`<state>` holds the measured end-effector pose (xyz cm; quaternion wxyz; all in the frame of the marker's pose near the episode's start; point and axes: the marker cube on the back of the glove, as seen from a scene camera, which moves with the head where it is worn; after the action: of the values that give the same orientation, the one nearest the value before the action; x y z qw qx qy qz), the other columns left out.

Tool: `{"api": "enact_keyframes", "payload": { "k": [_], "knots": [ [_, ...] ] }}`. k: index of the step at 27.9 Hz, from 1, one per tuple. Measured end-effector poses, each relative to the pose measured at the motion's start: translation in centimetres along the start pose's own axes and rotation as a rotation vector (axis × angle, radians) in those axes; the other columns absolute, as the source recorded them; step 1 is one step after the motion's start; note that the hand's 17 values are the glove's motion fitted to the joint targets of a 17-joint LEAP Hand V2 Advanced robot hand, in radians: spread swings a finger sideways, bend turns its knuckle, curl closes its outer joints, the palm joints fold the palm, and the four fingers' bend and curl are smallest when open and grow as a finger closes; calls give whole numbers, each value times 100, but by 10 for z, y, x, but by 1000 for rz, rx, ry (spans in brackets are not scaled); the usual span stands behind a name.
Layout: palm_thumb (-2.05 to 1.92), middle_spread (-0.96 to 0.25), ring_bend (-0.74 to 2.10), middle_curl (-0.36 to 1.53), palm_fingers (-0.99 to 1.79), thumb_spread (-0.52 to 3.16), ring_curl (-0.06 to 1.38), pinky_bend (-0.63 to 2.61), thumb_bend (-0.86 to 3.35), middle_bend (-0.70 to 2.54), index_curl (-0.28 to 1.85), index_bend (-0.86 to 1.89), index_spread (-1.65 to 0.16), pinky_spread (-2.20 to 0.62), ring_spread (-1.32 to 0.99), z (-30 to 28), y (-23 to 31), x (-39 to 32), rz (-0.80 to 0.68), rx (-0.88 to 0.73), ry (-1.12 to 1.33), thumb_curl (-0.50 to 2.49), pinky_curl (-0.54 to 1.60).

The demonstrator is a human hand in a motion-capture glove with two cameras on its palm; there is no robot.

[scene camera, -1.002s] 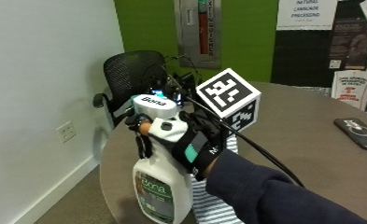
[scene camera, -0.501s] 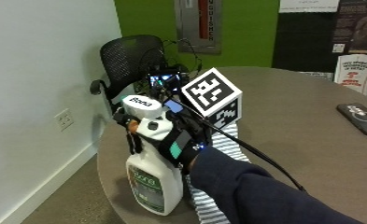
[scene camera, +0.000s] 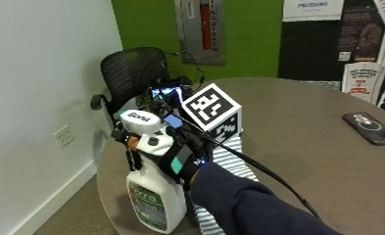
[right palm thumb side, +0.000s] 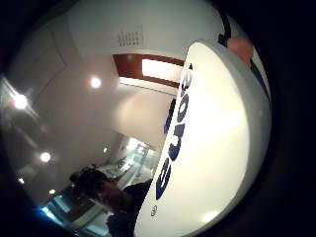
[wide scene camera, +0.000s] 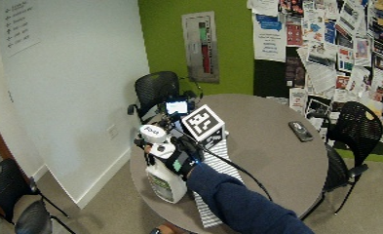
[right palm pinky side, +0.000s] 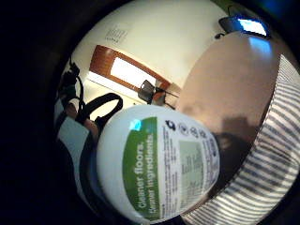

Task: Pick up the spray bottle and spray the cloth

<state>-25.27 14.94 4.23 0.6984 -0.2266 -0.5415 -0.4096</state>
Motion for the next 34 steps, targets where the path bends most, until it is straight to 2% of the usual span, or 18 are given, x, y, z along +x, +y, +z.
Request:
{"api": "enact_keyframes", "payload": {
  "k": [8, 16, 25, 29, 34],
  "knots": [
    [87, -15, 95, 52, 116, 92, 47, 70, -3, 82, 9, 0, -30, -33, -18, -3, 10, 10, 72, -144, -20, 63, 41],
    [86, -15, 76, 47, 77, 95, 44, 68, -2, 61, 10, 5, -35, -25, -19, -28, 32, 4, 134, -274, 122, 61, 42],
    [82, -11, 53, 42, 57, 102, 36, 67, -3, 43, 14, 13, -37, -15, -17, -87, 92, 17, 146, -251, 229, 57, 40],
    [80, -9, 44, 40, 55, 104, 34, 58, -3, 37, 19, 23, -38, -7, -15, -112, 130, 30, 188, -166, 426, 56, 37],
    [79, -7, 37, 38, 56, 108, 31, 50, -2, 30, 24, 26, -38, 3, -12, -132, 174, 46, 302, -182, 652, 54, 34]
  ]
}}
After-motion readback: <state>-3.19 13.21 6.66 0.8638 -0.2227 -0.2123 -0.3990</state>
